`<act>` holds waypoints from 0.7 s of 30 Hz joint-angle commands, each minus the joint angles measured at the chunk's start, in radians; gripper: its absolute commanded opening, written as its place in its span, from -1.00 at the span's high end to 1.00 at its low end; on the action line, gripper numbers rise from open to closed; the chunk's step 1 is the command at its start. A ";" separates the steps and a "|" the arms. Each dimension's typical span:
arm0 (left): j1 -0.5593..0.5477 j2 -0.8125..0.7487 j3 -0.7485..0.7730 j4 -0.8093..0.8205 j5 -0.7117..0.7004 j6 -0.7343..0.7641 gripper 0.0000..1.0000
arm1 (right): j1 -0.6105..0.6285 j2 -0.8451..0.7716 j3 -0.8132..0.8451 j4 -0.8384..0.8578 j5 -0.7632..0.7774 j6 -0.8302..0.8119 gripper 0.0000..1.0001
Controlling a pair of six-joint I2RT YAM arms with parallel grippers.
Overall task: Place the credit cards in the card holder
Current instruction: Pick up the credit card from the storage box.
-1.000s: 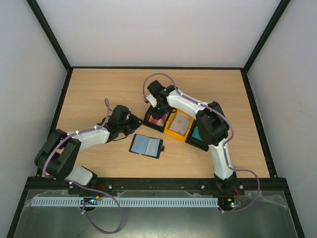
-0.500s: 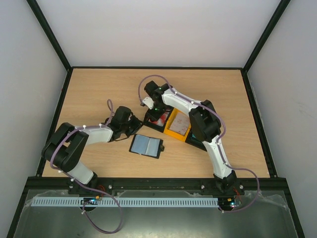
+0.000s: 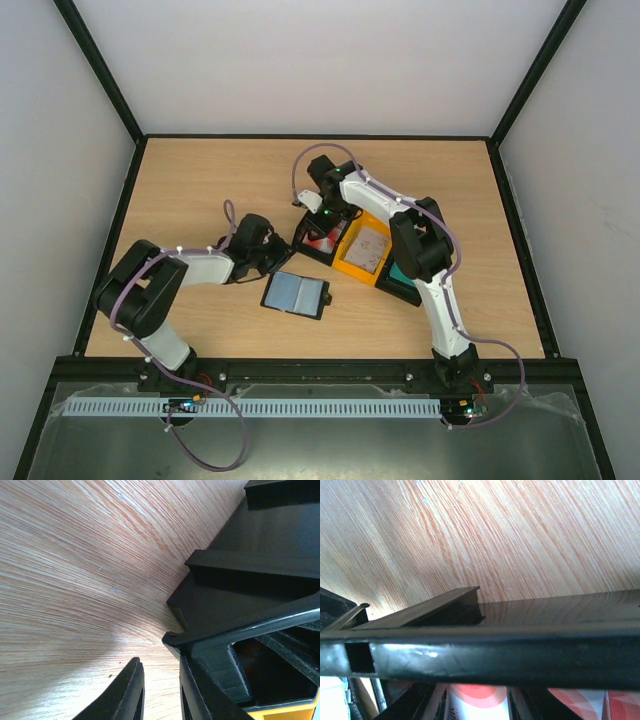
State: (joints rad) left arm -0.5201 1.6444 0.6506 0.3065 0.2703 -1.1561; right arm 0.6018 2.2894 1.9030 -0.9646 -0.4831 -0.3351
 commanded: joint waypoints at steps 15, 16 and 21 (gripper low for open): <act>-0.008 0.063 0.063 0.016 -0.025 0.028 0.56 | 0.019 -0.110 -0.108 -0.098 -0.136 -0.043 0.64; -0.008 0.063 0.063 0.016 -0.027 0.029 0.56 | 0.019 -0.110 -0.111 -0.100 -0.133 -0.039 0.64; -0.009 0.062 0.065 0.013 -0.028 0.031 0.56 | 0.019 -0.107 -0.126 -0.073 -0.084 -0.004 0.43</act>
State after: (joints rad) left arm -0.5297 1.7000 0.6895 0.3008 0.2623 -1.1404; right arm 0.6128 2.1990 1.7935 -1.0039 -0.5880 -0.3634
